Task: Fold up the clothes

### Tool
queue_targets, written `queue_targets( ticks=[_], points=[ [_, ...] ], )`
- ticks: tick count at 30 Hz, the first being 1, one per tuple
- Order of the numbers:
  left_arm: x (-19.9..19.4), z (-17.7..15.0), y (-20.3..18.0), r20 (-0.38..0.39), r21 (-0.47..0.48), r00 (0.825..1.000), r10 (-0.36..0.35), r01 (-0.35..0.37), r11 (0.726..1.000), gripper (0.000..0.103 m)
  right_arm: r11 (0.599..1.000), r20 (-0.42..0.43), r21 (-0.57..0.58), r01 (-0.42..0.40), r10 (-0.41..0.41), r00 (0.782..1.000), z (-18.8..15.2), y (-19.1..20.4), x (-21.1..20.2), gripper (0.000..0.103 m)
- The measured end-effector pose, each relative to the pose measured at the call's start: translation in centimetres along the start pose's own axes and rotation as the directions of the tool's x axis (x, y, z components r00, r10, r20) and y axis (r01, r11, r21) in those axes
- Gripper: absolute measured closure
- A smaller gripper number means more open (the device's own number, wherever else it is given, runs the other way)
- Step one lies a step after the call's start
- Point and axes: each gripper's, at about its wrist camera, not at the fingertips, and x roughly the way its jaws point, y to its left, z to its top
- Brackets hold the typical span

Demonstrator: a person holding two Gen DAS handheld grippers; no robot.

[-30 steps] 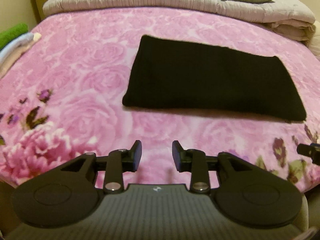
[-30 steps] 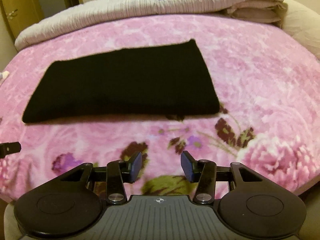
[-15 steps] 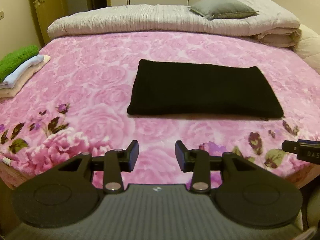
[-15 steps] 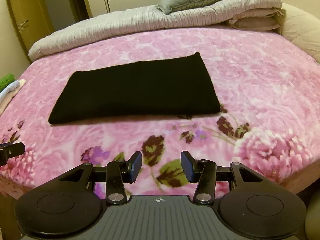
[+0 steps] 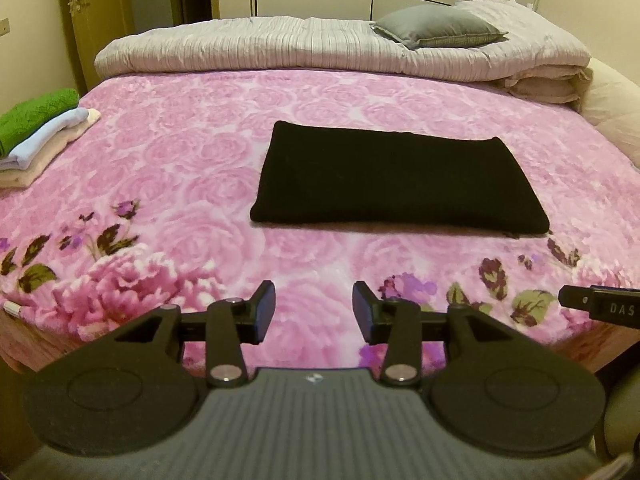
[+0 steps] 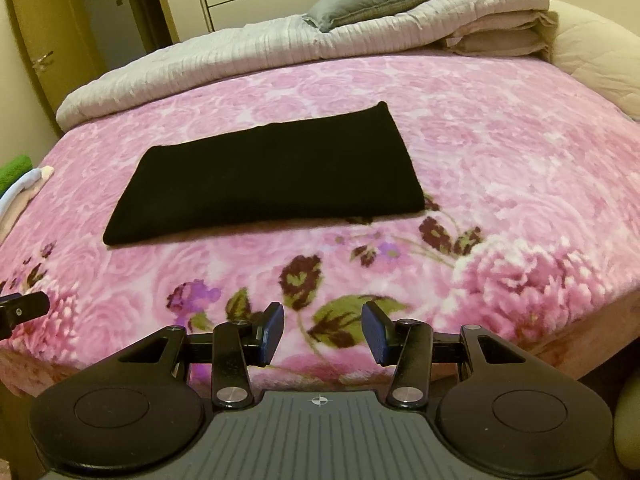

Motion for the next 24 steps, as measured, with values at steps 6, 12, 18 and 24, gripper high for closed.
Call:
queue_targets(
  ticks=[6,12,18,24],
  points=[
    [1.6,0.1,1.0,-0.029,-0.048,0.999,-0.02,0.018,0.999,0.063,1.0,-0.011,-0.004,0.019,-0.019,1.0,0.3,0.0,0.7,0.056],
    [4.2,0.4,2.0,-0.057,-0.076,0.998,-0.01,0.006,0.997,0.06,0.999,-0.045,-0.012,0.032,-0.033,0.998,0.6,-0.1,2.8,0.056],
    [7.1,0.5,3.4,-0.056,-0.147,0.996,-0.07,0.061,0.987,0.06,0.997,-0.069,0.077,-0.007,0.012,0.998,1.0,-2.4,6.1,0.056],
    [11.5,1.4,6.9,0.022,-0.494,0.974,-0.227,0.208,0.844,0.055,0.757,0.072,0.603,-0.252,0.263,0.962,1.0,-10.7,9.7,0.055]
  ],
)
